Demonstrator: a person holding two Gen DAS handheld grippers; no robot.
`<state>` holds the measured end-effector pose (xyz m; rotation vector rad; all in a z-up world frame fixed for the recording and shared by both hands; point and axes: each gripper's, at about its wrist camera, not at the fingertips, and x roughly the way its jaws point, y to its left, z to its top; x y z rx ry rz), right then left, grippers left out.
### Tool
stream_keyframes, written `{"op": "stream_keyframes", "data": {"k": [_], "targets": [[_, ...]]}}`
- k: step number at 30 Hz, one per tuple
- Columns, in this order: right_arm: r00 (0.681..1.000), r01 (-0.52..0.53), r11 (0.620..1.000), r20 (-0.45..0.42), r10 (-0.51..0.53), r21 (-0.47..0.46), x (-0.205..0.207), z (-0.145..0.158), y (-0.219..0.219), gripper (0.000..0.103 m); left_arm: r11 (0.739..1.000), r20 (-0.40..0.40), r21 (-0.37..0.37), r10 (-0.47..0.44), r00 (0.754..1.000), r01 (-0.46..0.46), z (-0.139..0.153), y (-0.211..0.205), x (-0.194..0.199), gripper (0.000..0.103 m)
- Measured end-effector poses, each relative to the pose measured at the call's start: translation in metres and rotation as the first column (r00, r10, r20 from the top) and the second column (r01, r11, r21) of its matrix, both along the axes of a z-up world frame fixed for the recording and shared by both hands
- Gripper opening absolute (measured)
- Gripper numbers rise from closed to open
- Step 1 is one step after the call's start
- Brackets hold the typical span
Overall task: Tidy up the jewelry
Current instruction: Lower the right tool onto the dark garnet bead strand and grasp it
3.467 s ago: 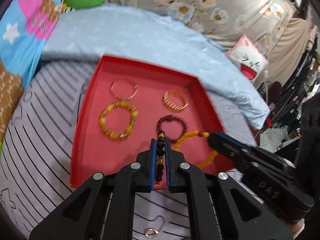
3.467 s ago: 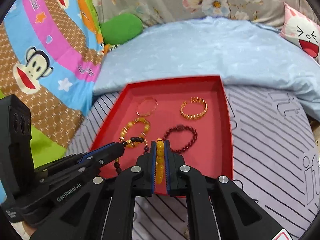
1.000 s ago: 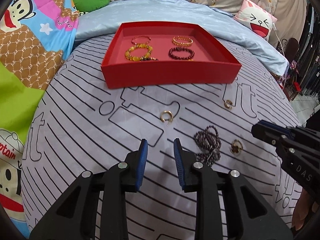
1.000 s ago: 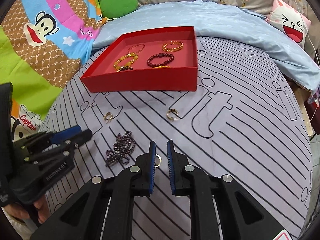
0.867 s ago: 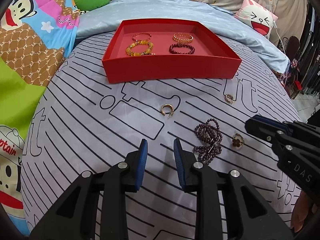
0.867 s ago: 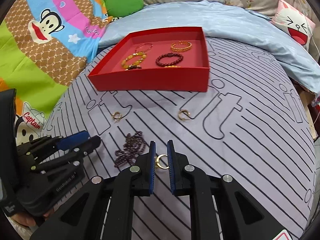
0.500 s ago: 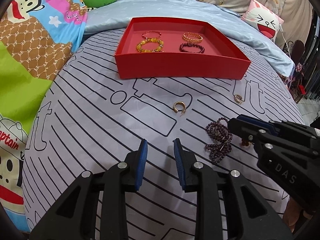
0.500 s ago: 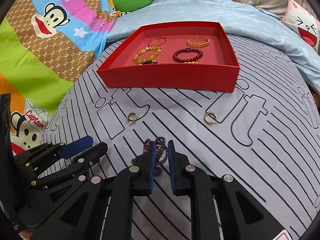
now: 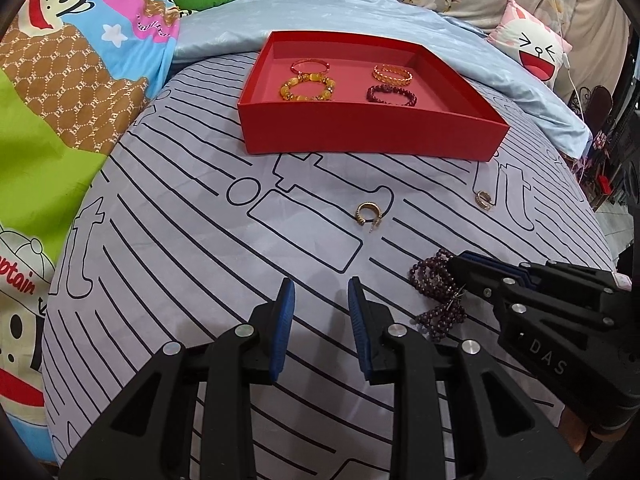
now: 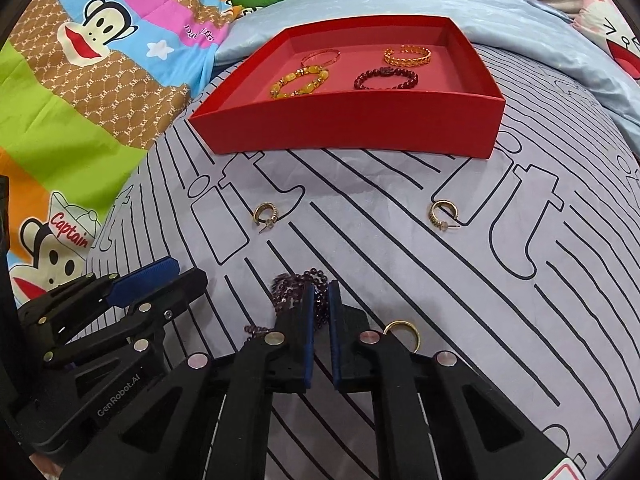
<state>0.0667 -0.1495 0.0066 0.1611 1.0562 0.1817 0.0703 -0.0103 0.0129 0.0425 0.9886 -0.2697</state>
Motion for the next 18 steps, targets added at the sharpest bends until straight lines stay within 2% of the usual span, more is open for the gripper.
{"op": "stream_keyframes", "data": {"k": [4, 12, 15, 18], "targets": [[0.999, 0.003, 1.0, 0.037, -0.003, -0.006, -0.004, 0.011, -0.002, 0.004, 1.0, -0.003, -0.004, 0.0, 1.0, 0.0, 0.0, 0.0, 0.0, 0.026], [0.986, 0.068, 0.998, 0.152, -0.07, 0.017, -0.014, 0.058, -0.028, 0.001, 0.999, 0.001, -0.025, -0.02, 1.0, 0.02, 0.005, -0.007, -0.001, 0.027], [0.976, 0.109, 0.994, 0.189, -0.107, 0.002, -0.015, 0.075, -0.044, 0.001, 0.998, 0.009, -0.038, -0.04, 0.999, 0.04, 0.009, -0.015, -0.003, 0.034], [0.979, 0.122, 0.992, 0.161, -0.121, 0.002, -0.011, 0.072, -0.058, 0.001, 0.997, 0.021, -0.034, -0.068, 0.997, 0.069, 0.011, -0.025, -0.005, 0.035]]}}
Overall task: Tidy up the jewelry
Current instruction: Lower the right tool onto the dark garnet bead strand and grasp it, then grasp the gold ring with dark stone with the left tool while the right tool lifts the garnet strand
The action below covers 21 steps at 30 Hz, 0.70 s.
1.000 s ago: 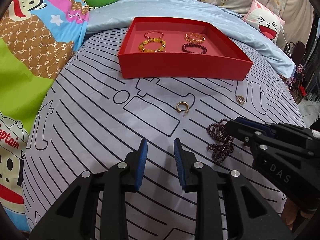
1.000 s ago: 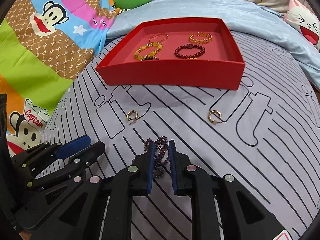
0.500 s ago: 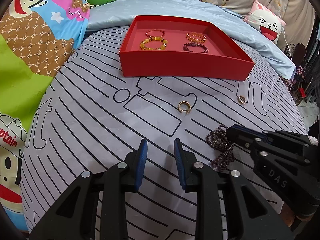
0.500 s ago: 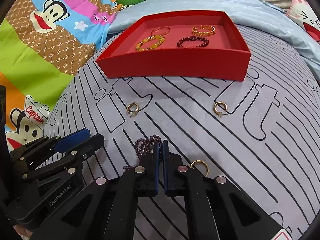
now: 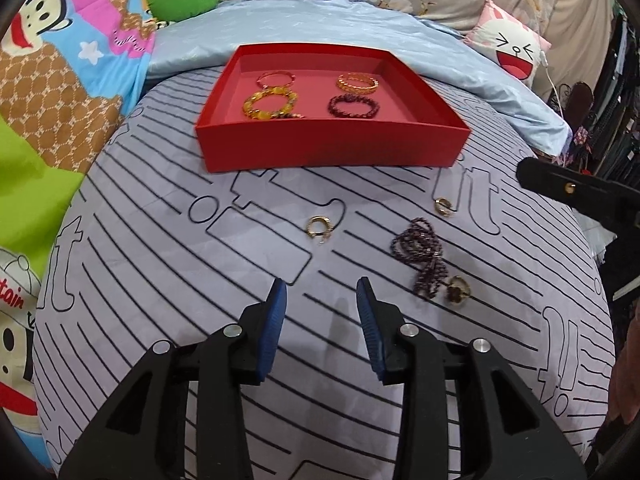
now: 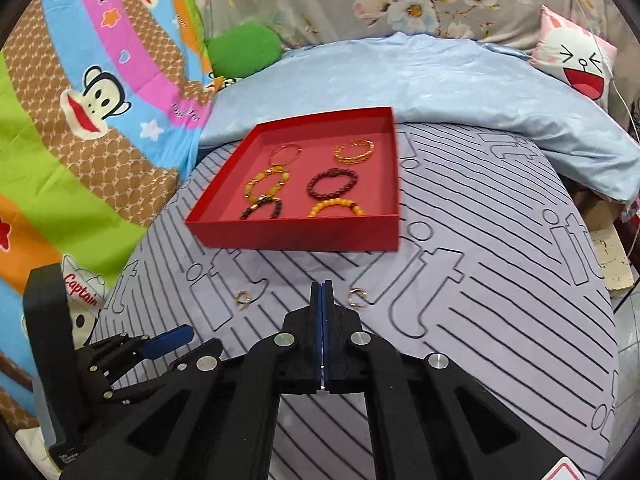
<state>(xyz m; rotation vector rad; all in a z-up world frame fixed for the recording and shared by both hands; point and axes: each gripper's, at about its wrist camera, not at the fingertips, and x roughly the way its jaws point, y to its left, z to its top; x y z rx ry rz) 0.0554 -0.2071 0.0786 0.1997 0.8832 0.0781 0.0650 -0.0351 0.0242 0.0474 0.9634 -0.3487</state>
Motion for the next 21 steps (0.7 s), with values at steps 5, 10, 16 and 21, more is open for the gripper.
{"op": "stream_keyframes", "data": {"k": [5, 10, 16, 21], "targets": [[0.998, -0.005, 1.0, -0.059, 0.006, 0.018, 0.002, -0.022, 0.001, 0.009, 1.0, 0.0, 0.011, -0.008, 1.0, 0.008, -0.002, -0.004, 0.0, 0.035], [0.993, -0.056, 0.998, -0.104, 0.058, 0.023, 0.006, -0.042, 0.026, 0.029, 1.0, -0.009, 0.016, 0.021, 1.0, -0.021, -0.004, 0.004, 0.004, 0.035], [0.986, -0.077, 0.997, -0.149, 0.074, -0.013, 0.011, -0.061, 0.043, 0.029, 0.999, -0.014, 0.016, 0.048, 0.999, -0.048, -0.005, 0.014, 0.009, 0.035], [0.985, -0.055, 0.998, -0.162, 0.056, 0.009, 0.011, -0.069, 0.034, 0.01, 0.999, -0.016, 0.014, 0.041, 0.999, -0.041, -0.005, 0.012, 0.011, 0.035]]}}
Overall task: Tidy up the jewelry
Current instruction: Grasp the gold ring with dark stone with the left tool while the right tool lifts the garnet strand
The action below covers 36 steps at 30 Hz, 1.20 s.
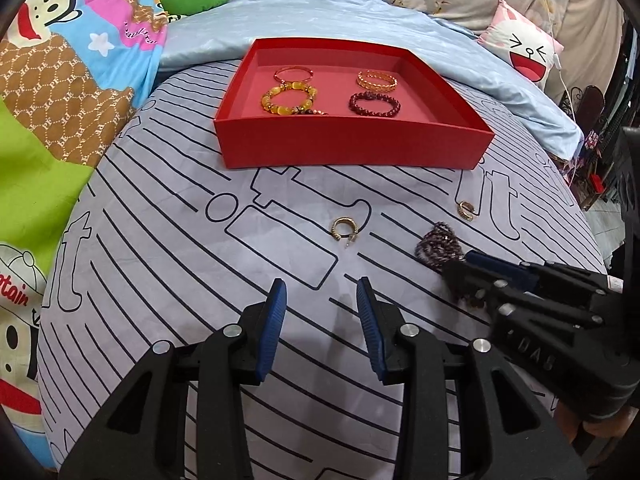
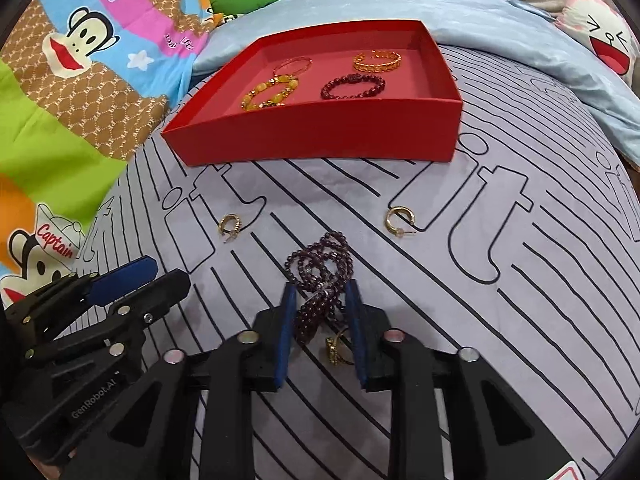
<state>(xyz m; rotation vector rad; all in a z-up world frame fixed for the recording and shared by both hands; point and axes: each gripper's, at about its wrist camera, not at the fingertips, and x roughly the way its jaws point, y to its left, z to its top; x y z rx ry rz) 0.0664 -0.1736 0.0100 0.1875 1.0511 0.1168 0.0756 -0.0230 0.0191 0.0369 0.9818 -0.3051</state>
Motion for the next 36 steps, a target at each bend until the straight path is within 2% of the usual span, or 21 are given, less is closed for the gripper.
{"op": "stream_keyframes", "data": {"k": [7, 13, 21, 24, 30, 33, 36], "targets": [[0.995, 0.067, 0.997, 0.078, -0.069, 0.028, -0.007, 0.026, -0.03, 0.008, 0.999, -0.003, -0.012, -0.038, 0.999, 0.037, 0.001, -0.014, 0.0, 0.035], [0.982, 0.147, 0.989, 0.119, -0.149, 0.025, -0.014, 0.044, -0.064, 0.007, 0.993, 0.002, -0.04, -0.113, 0.994, 0.113, 0.007, -0.04, -0.007, 0.035], [0.975, 0.193, 0.981, 0.108, -0.195, 0.032, -0.029, 0.04, -0.083, 0.007, 0.977, -0.02, -0.051, -0.208, 0.978, 0.207, 0.0, -0.078, -0.02, 0.036], [0.973, 0.204, 0.978, 0.101, -0.206, 0.038, -0.034, 0.036, -0.087, 0.007, 0.974, -0.022, -0.057, -0.219, 0.975, 0.218, -0.001, -0.085, -0.022, 0.036], [0.972, 0.211, 0.976, 0.094, -0.215, 0.05, -0.038, 0.033, -0.09, 0.007, 0.975, -0.025, -0.021, -0.223, 0.975, 0.222, -0.008, -0.094, -0.02, 0.035], [0.973, 0.205, 0.977, 0.091, -0.21, 0.054, -0.038, 0.031, -0.09, 0.007, 0.976, -0.03, -0.013, -0.218, 0.976, 0.217, -0.012, -0.094, -0.018, 0.033], [0.976, 0.198, 0.978, 0.085, -0.203, 0.059, -0.038, 0.029, -0.088, 0.007, 0.976, -0.018, 0.0, -0.219, 0.976, 0.219, -0.013, -0.094, -0.017, 0.023]]}}
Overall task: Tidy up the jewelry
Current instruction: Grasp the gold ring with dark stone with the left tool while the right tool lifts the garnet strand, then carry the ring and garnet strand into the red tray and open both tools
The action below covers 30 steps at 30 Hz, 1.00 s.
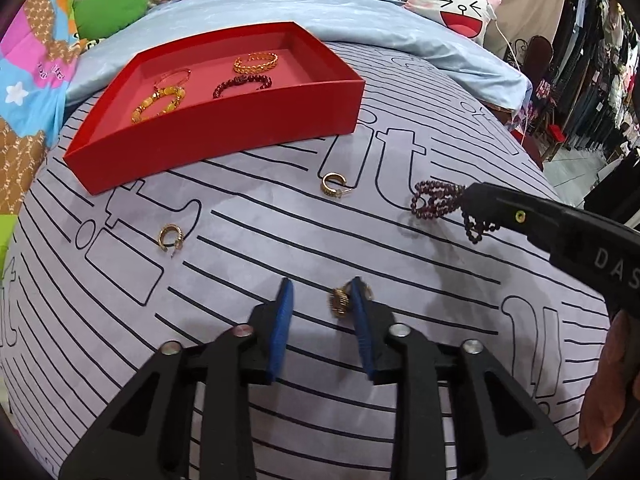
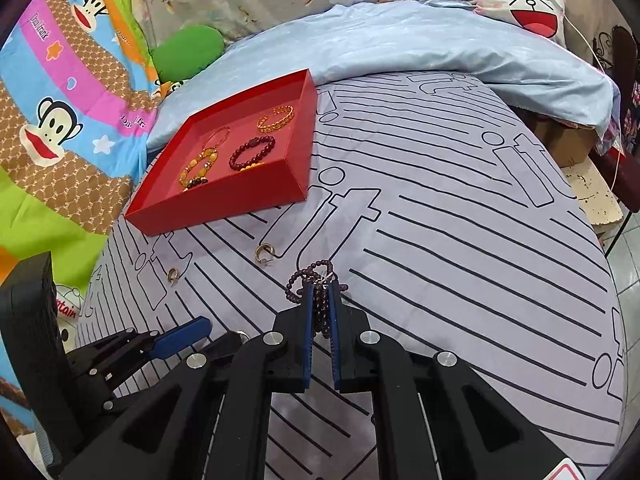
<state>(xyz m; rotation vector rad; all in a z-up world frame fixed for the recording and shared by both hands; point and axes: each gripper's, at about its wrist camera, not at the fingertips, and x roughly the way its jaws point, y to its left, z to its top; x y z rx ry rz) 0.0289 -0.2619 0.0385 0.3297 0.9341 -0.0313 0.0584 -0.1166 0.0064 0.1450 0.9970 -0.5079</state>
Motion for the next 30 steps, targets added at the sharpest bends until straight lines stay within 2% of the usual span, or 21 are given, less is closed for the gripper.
{"op": "stream_keyframes", "data": {"k": [2, 4, 12, 18, 25, 30], "targets": [[1.0, -0.007, 1.0, -0.004, 0.007, 0.004, 0.0, -0.002, 0.002, 0.007, 1.0, 0.0, 0.0, 0.003, 1.0, -0.003, 0.0, 0.002, 0.002, 0.012], [1.0, -0.012, 1.0, -0.005, 0.012, 0.005, 0.001, -0.002, 0.005, 0.007, 1.0, -0.001, -0.003, 0.003, 1.0, -0.003, 0.0, 0.003, 0.002, 0.011], [0.999, -0.035, 0.999, 0.001, 0.035, 0.002, 0.002, 0.001, 0.013, 0.007, 1.0, 0.024, -0.006, 0.006, 1.0, -0.006, 0.008, 0.009, 0.002, 0.01], [0.997, -0.072, 0.997, 0.022, 0.072, 0.001, 0.009, 0.012, 0.027, 0.007, 0.998, 0.044, -0.027, 0.061, 0.997, -0.06, 0.025, 0.032, 0.012, 0.01], [0.988, -0.137, 0.99, 0.066, 0.138, -0.005, 0.037, 0.03, 0.05, 0.007, 0.99, 0.1, -0.044, 0.14, 0.985, -0.137, 0.051, 0.061, 0.04, 0.01], [0.98, -0.164, 0.986, 0.11, 0.164, -0.015, 0.068, 0.046, 0.06, 0.007, 0.983, 0.149, -0.073, 0.177, 0.973, -0.168, 0.075, 0.071, 0.077, 0.01]]}}
